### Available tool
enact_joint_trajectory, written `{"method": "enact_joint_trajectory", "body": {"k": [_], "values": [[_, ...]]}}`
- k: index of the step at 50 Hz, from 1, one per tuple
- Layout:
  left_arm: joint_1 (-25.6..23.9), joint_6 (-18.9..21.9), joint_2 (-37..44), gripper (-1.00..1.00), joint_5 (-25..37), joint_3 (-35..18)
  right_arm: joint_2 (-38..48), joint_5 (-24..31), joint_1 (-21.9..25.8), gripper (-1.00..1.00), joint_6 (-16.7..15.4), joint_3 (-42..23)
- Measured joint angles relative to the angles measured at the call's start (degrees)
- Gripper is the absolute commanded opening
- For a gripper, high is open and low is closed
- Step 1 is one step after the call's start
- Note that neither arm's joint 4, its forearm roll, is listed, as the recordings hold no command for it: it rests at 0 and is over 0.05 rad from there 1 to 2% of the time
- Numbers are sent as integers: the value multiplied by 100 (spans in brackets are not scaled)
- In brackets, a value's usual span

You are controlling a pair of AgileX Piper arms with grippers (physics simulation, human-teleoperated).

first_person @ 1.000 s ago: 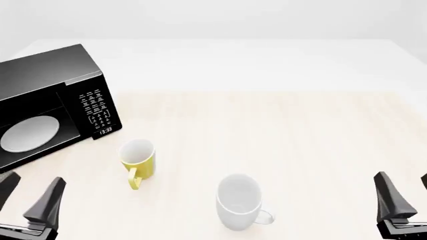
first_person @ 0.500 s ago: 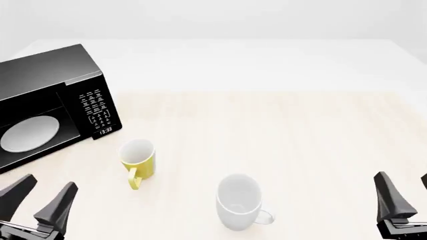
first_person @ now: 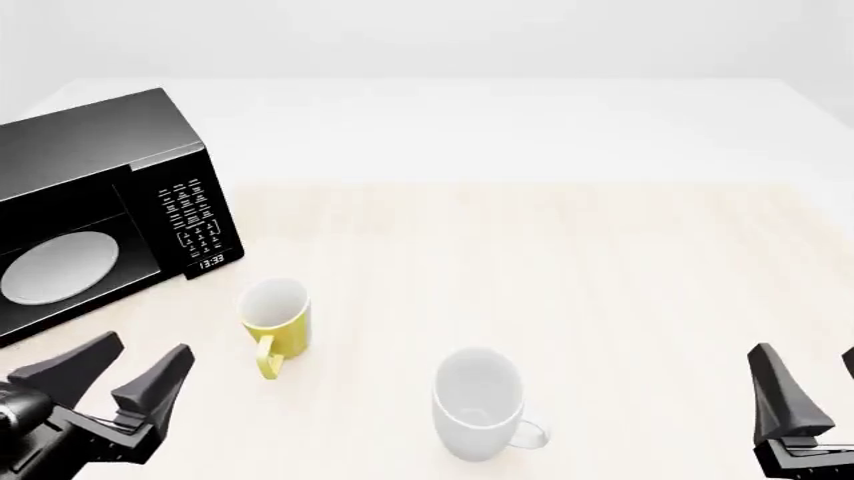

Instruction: Put the yellow and white mug in the microwave and close it.

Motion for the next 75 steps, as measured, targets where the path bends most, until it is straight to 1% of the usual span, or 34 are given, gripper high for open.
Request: {"method": "enact_joint_trajectory", "body": {"k": [17, 25, 51, 75], "values": [[-141, -636, 1370, 100, -771, -89, 0, 0, 0, 100, 1, 0], [-160, -780, 2089, 100, -1258, -105, 0, 0, 0, 100, 1, 0], [-251, -634, 3722, 100, -2236, -308, 0, 0, 0, 100, 0, 0], [-308, -602, 5269, 100, -3177, -321, 1, 0, 0, 100, 1, 0]]}}
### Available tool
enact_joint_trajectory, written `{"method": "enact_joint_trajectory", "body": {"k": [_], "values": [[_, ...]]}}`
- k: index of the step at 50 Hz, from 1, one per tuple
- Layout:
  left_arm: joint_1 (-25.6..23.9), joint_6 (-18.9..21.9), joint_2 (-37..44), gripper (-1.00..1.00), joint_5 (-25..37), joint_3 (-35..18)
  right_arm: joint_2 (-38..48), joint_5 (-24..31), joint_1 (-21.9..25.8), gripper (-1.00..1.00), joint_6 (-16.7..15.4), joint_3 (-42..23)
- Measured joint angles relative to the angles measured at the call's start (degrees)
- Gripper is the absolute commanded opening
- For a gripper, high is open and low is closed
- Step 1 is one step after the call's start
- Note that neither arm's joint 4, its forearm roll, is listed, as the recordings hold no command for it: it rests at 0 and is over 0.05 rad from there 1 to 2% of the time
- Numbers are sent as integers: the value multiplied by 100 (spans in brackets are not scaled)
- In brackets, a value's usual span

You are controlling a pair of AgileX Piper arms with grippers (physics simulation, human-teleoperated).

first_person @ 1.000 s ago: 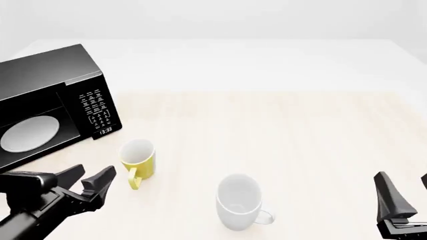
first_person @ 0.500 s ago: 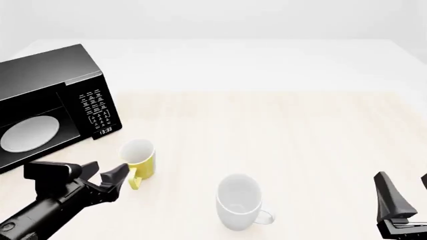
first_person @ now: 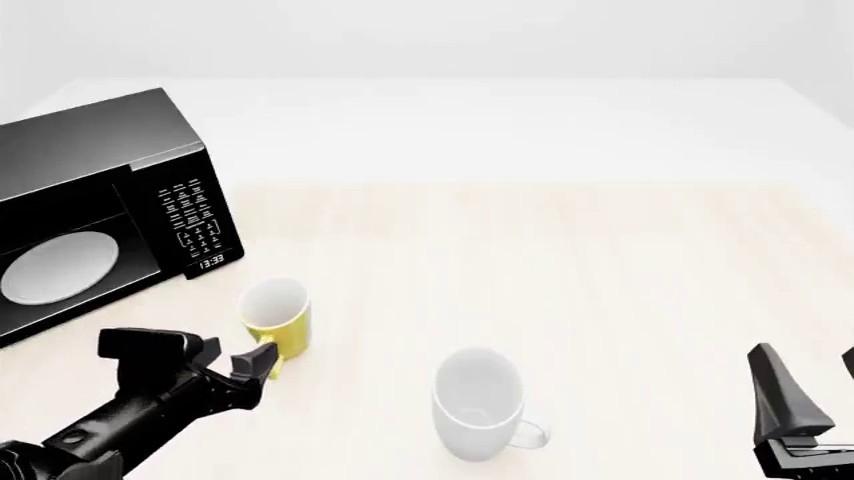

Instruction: Put the yellow and white mug in the microwave and close it.

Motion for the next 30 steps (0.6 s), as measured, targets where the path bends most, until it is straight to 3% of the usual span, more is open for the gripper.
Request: {"method": "enact_joint_trajectory", "body": {"k": [30], "values": [[76, -4, 1296, 100, -687, -207, 0, 0, 0, 100, 0, 0]]}}
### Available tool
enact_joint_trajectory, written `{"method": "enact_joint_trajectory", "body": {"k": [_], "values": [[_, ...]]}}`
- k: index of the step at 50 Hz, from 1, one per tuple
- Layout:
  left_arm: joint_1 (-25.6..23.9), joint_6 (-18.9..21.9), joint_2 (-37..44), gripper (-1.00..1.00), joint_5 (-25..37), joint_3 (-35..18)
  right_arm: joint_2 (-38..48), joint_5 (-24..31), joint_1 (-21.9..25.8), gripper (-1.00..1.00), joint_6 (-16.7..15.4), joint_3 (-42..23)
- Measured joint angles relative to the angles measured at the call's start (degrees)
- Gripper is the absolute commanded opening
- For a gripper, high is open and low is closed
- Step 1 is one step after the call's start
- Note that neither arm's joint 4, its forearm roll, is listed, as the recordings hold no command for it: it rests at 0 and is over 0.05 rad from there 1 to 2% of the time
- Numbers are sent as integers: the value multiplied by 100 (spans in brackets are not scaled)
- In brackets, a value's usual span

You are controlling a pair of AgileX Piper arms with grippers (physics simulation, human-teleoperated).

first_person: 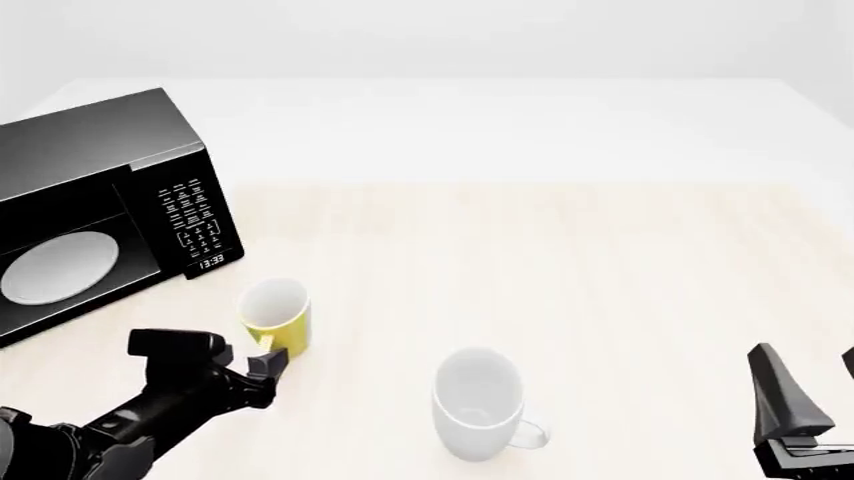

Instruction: Put the yellow and white mug in the microwave and close it.

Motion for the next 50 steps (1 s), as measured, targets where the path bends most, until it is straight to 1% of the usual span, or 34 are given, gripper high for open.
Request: {"method": "enact_joint_trajectory", "body": {"k": [27, 28, 34, 43, 50], "values": [[-86, -241, 754, 100, -148, -181, 0, 0, 0, 100, 0, 0], [-85, -246, 776, -100, -150, -187, 0, 0, 0, 100, 0, 0], [-149, -351, 762, -100, -192, -188, 0, 0, 0, 100, 0, 0], [-52, -314, 643, -100, -145, -135, 0, 0, 0, 100, 0, 0], [15, -234, 366, -100, -56, -15, 0, 0, 0, 100, 0, 0]]}}
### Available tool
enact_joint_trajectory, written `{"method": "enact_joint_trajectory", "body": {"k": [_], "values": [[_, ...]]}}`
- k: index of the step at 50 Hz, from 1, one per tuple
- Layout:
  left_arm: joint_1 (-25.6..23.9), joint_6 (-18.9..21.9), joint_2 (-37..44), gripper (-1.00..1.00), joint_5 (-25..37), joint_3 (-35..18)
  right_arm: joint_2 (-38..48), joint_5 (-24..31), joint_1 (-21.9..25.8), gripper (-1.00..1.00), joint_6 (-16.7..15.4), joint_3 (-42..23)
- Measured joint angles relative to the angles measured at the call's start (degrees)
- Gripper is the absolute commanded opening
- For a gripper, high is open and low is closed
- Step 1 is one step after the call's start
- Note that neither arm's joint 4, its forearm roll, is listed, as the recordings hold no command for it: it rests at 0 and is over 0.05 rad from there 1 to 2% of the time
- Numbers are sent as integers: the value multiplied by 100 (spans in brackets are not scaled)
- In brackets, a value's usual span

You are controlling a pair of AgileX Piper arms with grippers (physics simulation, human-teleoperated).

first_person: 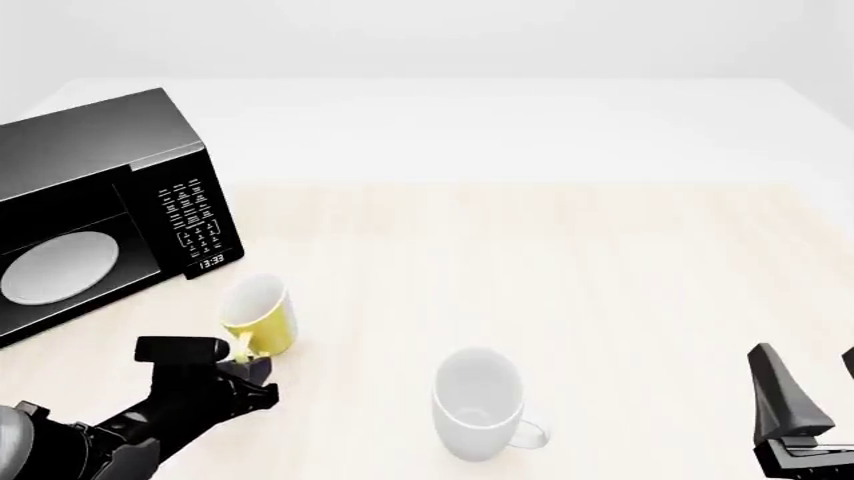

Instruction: Put the yellow and white mug in the microwave and close it.

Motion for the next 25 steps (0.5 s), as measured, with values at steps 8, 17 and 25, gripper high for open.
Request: {"method": "enact_joint_trajectory", "body": {"k": [8, 17, 25], "values": [[107, 123, -473, -100, 135, 164, 0, 0, 0, 100, 0, 0], [220, 218, -1005, -100, 351, 289, 0, 0, 0, 100, 0, 0], [367, 263, -1505, -100, 613, 351, 0, 0, 0, 100, 0, 0]]}}
